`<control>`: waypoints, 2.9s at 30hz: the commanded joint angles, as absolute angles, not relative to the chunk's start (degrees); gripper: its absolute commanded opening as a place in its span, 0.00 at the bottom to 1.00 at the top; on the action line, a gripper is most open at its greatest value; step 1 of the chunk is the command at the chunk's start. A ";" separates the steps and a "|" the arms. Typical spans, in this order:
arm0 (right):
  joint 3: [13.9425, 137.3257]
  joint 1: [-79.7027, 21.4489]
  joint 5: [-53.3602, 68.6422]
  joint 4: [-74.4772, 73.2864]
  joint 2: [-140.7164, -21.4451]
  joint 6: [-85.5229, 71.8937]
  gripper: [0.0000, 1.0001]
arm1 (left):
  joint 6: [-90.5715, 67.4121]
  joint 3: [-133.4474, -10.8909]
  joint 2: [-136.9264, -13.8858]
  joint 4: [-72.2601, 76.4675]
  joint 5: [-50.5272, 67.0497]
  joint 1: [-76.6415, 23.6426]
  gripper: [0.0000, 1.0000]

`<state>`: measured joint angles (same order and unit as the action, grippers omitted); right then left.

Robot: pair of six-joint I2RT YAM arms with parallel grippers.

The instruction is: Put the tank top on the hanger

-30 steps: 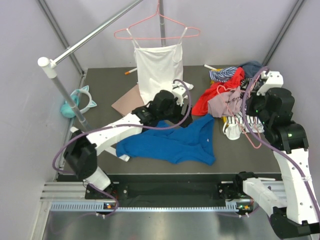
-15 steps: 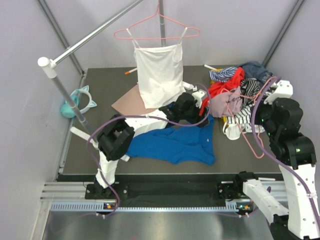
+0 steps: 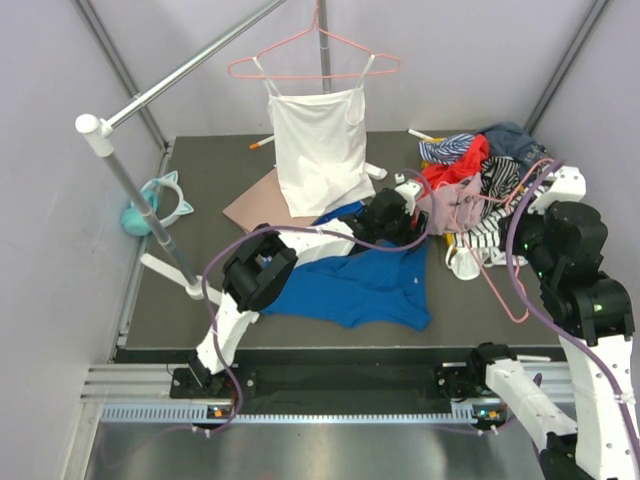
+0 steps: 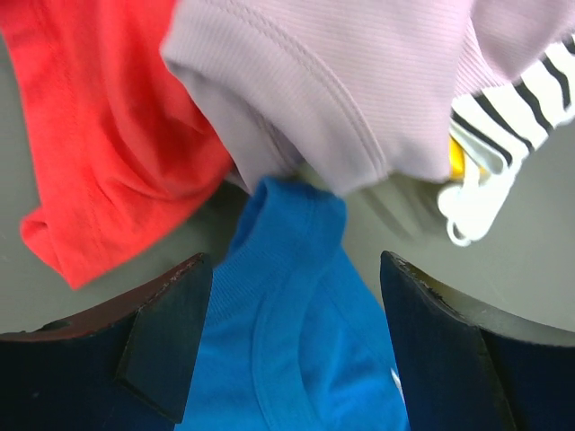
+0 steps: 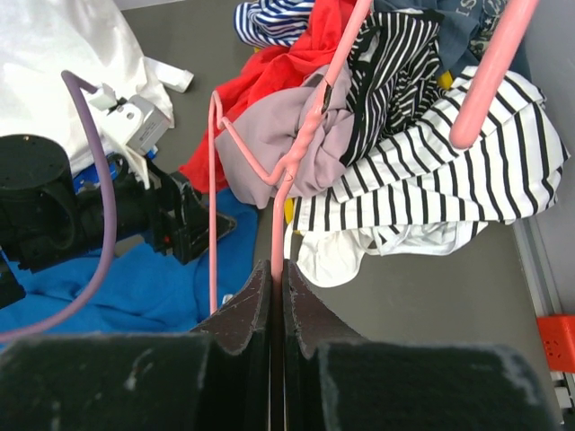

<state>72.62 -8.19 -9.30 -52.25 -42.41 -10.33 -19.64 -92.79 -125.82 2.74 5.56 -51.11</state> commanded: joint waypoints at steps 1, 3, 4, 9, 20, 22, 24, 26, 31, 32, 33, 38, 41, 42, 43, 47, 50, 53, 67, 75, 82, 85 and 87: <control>71.19 -7.47 -8.18 -51.59 -40.78 -11.07 0.00 | -17.76 -96.76 -127.35 3.87 1.41 -51.42 0.80; 70.67 -7.38 -7.91 -51.59 -40.69 -11.25 0.00 | -16.61 -97.38 -128.32 3.17 0.80 -51.42 0.80; 70.58 -7.47 -7.82 -51.50 -40.61 -11.42 0.00 | -16.35 -97.47 -128.93 2.99 0.70 -51.42 0.80; 69.61 -7.47 -7.30 -50.98 -40.43 -11.78 0.00 | -15.47 -98.26 -130.60 2.11 2.81 -51.42 0.70; 65.22 -7.47 -3.17 -48.35 -40.87 -11.43 0.00 | -18.80 -95.99 -127.19 -1.56 -4.20 -50.54 0.00; 63.64 -7.47 -0.62 -46.94 -40.78 -11.86 0.00 | -20.91 -93.44 -123.95 -1.32 -6.33 -49.22 0.00; 61.70 -7.47 1.65 -45.18 -40.87 -12.48 0.00 | -21.62 -90.10 -121.56 -1.41 -6.85 -47.56 0.00; 60.30 -7.56 2.72 -43.42 -41.48 -12.66 0.00 | -22.32 -87.90 -118.92 -2.28 -6.33 -46.24 0.00; 58.19 -7.65 6.67 -39.83 -43.59 -12.04 0.00 | -21.28 -87.45 -115.41 -7.55 -6.58 -42.98 0.00; 58.01 -7.73 7.20 -39.38 -43.85 -12.04 0.00 | -20.92 -87.19 -114.88 -8.43 -7.46 -42.80 0.00; 57.83 -7.91 7.90 -38.85 -44.12 -11.87 0.00 | -20.57 -87.01 -114.44 -9.74 -8.34 -42.72 0.00; 56.52 -9.66 8.44 -36.22 -45.26 -11.87 0.00 | -21.27 -84.12 -110.22 -10.55 -9.49 -42.36 0.00; 55.72 -11.51 8.53 -34.37 -45.53 -13.09 0.00 | -22.15 -83.15 -108.55 -10.90 -9.49 -42.19 0.00; 55.55 -12.64 8.35 -33.93 -45.61 -13.36 0.00 | -22.32 -83.14 -107.85 -11.16 -9.41 -42.10 0.00; 55.11 -13.44 8.09 -33.14 -45.79 -14.06 0.00 | -22.50 -83.23 -107.67 -11.34 -9.32 -42.19 0.00; 54.05 -18.01 5.37 -31.38 -46.14 -15.47 0.00 | -22.85 -83.32 -106.44 -12.39 -8.53 -42.10 0.00; 53.26 -21.18 2.82 -30.50 -46.67 -16.43 0.00 | -23.29 -83.23 -104.94 -13.09 -8.70 -42.10 0.00; 52.65 -23.11 0.97 -29.36 -47.28 -16.61 0.00 | -23.38 -82.97 -103.28 -13.97 -8.09 -42.10 0.00; 46.41 -25.84 0.79 -15.04 -46.58 -18.28 0.00 | -25.05 -80.68 -94.84 -18.36 -5.01 -42.10 0.00; 40.96 -26.10 1.32 -5.11 -44.13 -18.72 0.00 | -24.52 -80.51 -92.38 -17.06 3.13 -42.10 0.00; 38.50 -26.46 2.63 -0.71 -40.87 -16.97 0.00 | -22.59 -78.84 -89.83 -16.96 5.63 -41.92 0.06; 36.66 -26.46 5.53 2.36 -38.24 -15.82 0.00 | -21.36 -78.75 -88.16 -18.54 5.36 -41.13 0.53; 35.17 -26.46 7.81 4.73 -36.75 -15.64 0.00 | -20.05 -78.49 -85.88 -18.54 5.71 -40.52 0.73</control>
<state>36.84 -25.87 3.49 -4.71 -40.21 -17.10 -22.26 -78.89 -91.81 -18.87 4.69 -41.74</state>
